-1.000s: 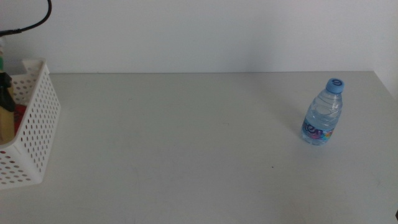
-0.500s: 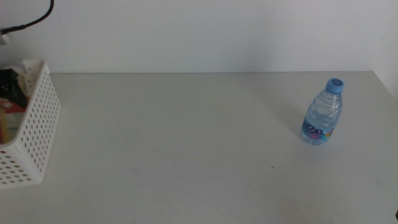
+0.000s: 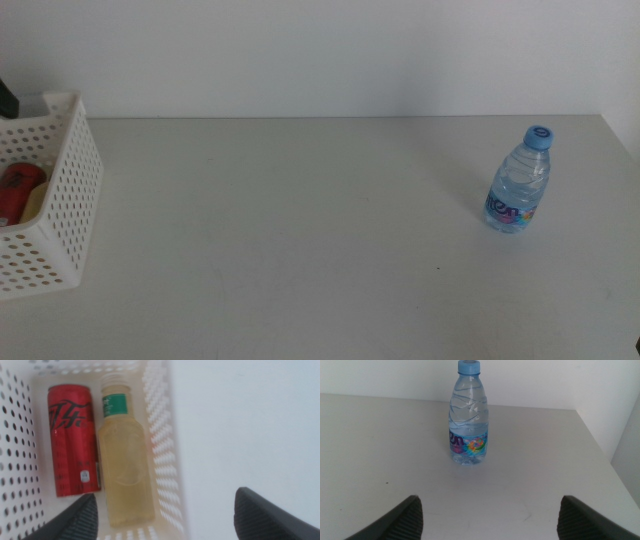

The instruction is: Use arms to grab the bottles and put them into the dustbin to the left of the table.

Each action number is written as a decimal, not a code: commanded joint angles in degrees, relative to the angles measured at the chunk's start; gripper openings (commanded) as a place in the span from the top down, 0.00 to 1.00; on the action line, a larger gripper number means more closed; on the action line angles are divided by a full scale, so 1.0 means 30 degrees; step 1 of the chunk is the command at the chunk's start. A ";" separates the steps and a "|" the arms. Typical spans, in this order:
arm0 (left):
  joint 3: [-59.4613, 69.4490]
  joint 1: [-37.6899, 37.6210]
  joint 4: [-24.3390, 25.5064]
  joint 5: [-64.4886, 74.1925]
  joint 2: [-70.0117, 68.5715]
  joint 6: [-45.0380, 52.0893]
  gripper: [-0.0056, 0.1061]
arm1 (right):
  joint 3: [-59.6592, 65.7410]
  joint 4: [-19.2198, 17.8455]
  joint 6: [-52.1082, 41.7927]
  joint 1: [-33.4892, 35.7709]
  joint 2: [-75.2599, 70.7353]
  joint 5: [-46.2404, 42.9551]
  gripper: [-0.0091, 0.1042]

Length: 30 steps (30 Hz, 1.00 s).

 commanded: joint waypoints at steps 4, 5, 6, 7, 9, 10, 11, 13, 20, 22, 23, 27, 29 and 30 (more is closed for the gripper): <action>0.0487 -0.2522 0.1450 0.0473 -0.4728 0.0320 0.12 | -0.0196 -0.0183 -0.0233 -0.0142 -0.0404 -0.1385 0.28; 0.1200 -0.3280 0.2004 -0.0002 -0.5764 -0.0037 0.12 | -0.0196 -0.0183 -0.0233 -0.0142 -0.0404 -0.1385 0.28; 0.1896 -0.4082 0.2378 -0.0636 -0.6635 -0.0454 0.12 | -0.0196 -0.0183 -0.0233 -0.0142 -0.0404 -0.1385 0.28; 0.2878 -0.4908 0.2750 -0.1473 -0.7781 -0.1107 0.12 | -0.0196 -0.0183 -0.0233 -0.0142 -0.0404 -0.1385 0.28; 0.4915 -0.6421 0.3211 -0.3242 -1.0101 -0.2406 0.12 | -0.0196 -0.0183 -0.0233 -0.0142 -0.0404 -0.1385 0.28; 0.6141 -0.7265 0.3421 -0.4402 -1.1260 -0.2955 0.12 | -0.0196 -0.0183 -0.0233 -0.0142 -0.0404 -0.1385 0.28; 0.7392 -0.8099 0.3599 -0.5530 -1.2394 -0.3390 0.12 | -0.0196 -0.0183 -0.0233 -0.0142 -0.0404 -0.1385 0.28; 0.9925 -0.9513 0.3622 -0.7589 -1.4383 -0.3793 0.12 | -0.0196 -0.0183 -0.0233 -0.0142 -0.0404 -0.1385 0.28; 1.6286 -1.3517 0.3283 -1.1389 -2.1865 -0.3855 0.12 | -0.0196 -0.0183 -0.0233 -0.0142 -0.0404 -0.1385 0.28; 1.7112 -1.4253 0.3305 -1.1362 -2.3328 -0.3855 0.12 | -0.0196 -0.0183 -0.0233 -0.0142 -0.0404 -0.1385 0.28; 1.7462 -1.4589 0.3305 -1.1362 -2.3925 -0.3855 0.12 | -0.0196 -0.0183 -0.0233 -0.0142 -0.0404 -0.1385 0.28; 1.7910 -1.5355 0.3305 -1.1015 -2.4635 -0.3855 0.12 | -0.0196 -0.0183 -0.0233 -0.0142 -0.0404 -0.1385 0.28; 1.7910 -1.5506 0.3256 -1.1081 -2.4572 -0.3855 0.12 | -0.0196 -0.0183 -0.0233 -0.0142 -0.0404 -0.1385 0.28; 1.7893 -1.5513 0.3168 -1.1086 -2.4516 -0.3855 0.12 | -0.0196 -0.0183 -0.0233 -0.0142 -0.0404 -0.1385 0.28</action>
